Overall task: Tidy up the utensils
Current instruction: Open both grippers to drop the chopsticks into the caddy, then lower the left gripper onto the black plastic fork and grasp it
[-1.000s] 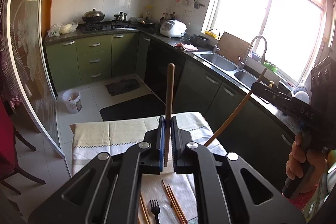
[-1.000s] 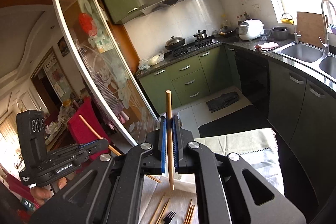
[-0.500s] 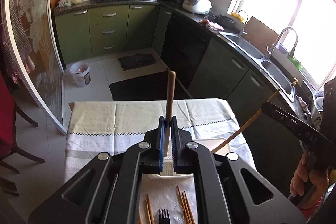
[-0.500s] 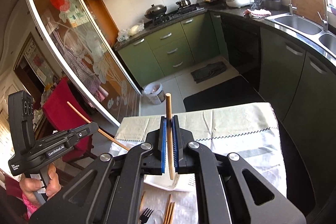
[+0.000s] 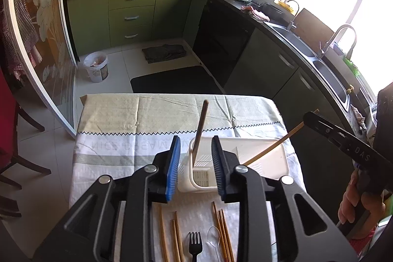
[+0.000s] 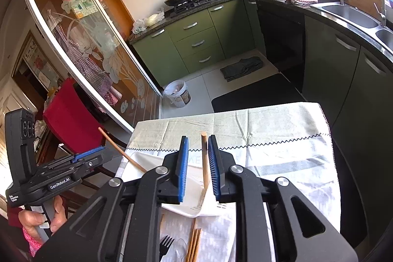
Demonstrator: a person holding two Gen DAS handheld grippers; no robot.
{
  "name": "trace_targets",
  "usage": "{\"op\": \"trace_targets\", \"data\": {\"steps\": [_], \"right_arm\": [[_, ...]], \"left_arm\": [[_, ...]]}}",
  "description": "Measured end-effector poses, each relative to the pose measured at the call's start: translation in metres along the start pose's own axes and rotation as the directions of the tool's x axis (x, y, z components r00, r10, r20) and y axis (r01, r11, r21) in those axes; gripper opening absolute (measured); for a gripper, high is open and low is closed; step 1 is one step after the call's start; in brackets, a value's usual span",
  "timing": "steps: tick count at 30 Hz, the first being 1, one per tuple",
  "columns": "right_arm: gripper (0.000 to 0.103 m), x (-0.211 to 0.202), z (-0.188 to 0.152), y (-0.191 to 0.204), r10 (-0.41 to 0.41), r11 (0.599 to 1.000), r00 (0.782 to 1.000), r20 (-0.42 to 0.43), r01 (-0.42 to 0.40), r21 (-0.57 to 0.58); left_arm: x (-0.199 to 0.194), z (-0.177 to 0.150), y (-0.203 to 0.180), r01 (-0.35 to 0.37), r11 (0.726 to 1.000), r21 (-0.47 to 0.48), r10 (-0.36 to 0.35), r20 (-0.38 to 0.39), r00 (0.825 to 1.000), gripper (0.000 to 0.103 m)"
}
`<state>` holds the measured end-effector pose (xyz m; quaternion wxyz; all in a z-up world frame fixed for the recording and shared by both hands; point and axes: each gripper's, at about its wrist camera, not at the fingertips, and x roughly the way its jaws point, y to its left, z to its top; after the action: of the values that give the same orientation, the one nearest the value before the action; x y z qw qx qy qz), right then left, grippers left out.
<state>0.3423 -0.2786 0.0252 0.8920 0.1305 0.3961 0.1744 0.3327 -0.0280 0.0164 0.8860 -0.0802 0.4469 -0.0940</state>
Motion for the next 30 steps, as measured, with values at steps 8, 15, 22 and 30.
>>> {"op": "trace_targets", "data": {"steps": [8, 15, 22, 30], "right_arm": [[0.026, -0.060, -0.016, 0.006, 0.014, 1.000, 0.995, 0.098, -0.012, -0.015], [0.039, -0.115, -0.083, 0.005, 0.057, 0.996, 0.993, 0.106, -0.049, -0.075], [0.039, -0.110, -0.176, -0.013, 0.114, 0.992, 0.993, -0.022, -0.114, -0.044], [0.041, -0.104, -0.223, -0.033, 0.161, 0.987, 0.984, -0.078, -0.160, 0.025]], "left_arm": [[-0.039, -0.019, -0.004, -0.003, 1.000, 0.025, 0.002, 0.038, 0.999, 0.040], [-0.021, -0.095, -0.010, 0.022, 0.996, 0.090, -0.008, -0.158, 0.987, 0.043], [0.035, -0.172, -0.014, 0.031, 0.991, 0.126, 0.022, -0.394, 0.919, 0.042], [0.053, -0.194, -0.021, -0.003, 0.990, 0.142, 0.067, -0.447, 0.892, 0.041]]}}
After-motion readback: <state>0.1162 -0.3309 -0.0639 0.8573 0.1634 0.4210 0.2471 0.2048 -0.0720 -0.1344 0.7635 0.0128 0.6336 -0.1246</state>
